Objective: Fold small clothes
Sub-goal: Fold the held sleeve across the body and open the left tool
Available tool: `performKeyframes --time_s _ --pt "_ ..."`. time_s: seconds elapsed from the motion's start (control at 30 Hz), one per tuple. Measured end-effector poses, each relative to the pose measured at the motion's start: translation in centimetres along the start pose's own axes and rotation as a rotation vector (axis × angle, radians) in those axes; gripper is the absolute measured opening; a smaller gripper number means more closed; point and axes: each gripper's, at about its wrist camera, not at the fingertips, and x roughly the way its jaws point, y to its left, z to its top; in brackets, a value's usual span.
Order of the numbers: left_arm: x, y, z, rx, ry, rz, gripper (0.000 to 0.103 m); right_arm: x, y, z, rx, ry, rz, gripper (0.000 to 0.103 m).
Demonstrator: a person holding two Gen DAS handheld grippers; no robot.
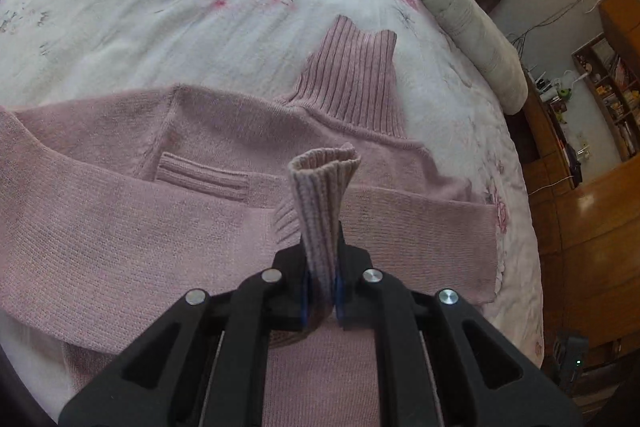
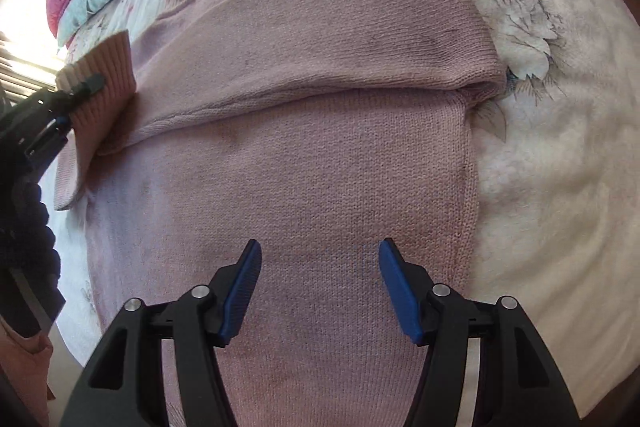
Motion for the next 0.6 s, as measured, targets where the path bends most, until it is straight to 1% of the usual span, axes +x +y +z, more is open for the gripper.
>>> performKeyframes --time_s 0.07,0.1,0.13,0.2,0.23,0.3,0.37,0.4,0.43,0.5,0.53,0.6 --pt "2.1 0.8 -0.6 -0.010 0.064 0.028 0.008 -0.3 -0.8 -0.1 0.010 -0.001 0.003 0.061" --pt "2.9 1.3 -1.0 -0.017 0.095 0.024 0.013 -0.2 -1.1 -0.2 0.013 0.001 0.003 0.061" --pt "3.2 1.6 -1.3 -0.019 0.105 0.015 0.014 0.0 -1.2 -0.2 0.015 0.004 0.003 0.061" --pt "3.0 1.6 -1.4 0.000 0.110 0.005 0.014 0.2 -1.2 -0.2 0.017 0.008 0.002 0.061" --pt "2.8 1.5 -1.4 0.005 0.125 -0.016 0.019 0.3 -1.1 -0.1 0.017 0.008 0.000 0.061" --pt "1.8 1.5 -1.6 0.003 0.155 -0.103 0.027 0.4 -0.6 0.3 0.022 0.008 0.003 0.061" --pt "0.1 1.6 -1.8 0.029 0.167 -0.202 0.034 0.4 0.4 0.8 0.018 0.001 0.021 0.061" --pt "-0.9 1.8 -2.0 0.049 0.166 -0.225 0.037 0.3 0.9 1.3 0.011 -0.004 0.029 0.061" --pt "-2.0 2.4 -2.1 0.064 0.151 -0.222 0.038 0.2 1.7 1.7 0.002 -0.008 0.042 0.061" --pt "-3.9 4.7 -1.8 0.054 0.114 -0.173 0.039 -0.1 3.0 2.8 -0.012 -0.010 0.089 0.061" --pt "-4.7 6.2 -1.4 0.032 0.091 -0.128 0.039 -0.2 3.9 3.5 -0.021 -0.013 0.117 0.061" --pt "-6.0 10.0 -0.7 0.000 0.054 0.013 0.039 -0.1 6.1 5.0 -0.042 -0.016 0.166 0.061"
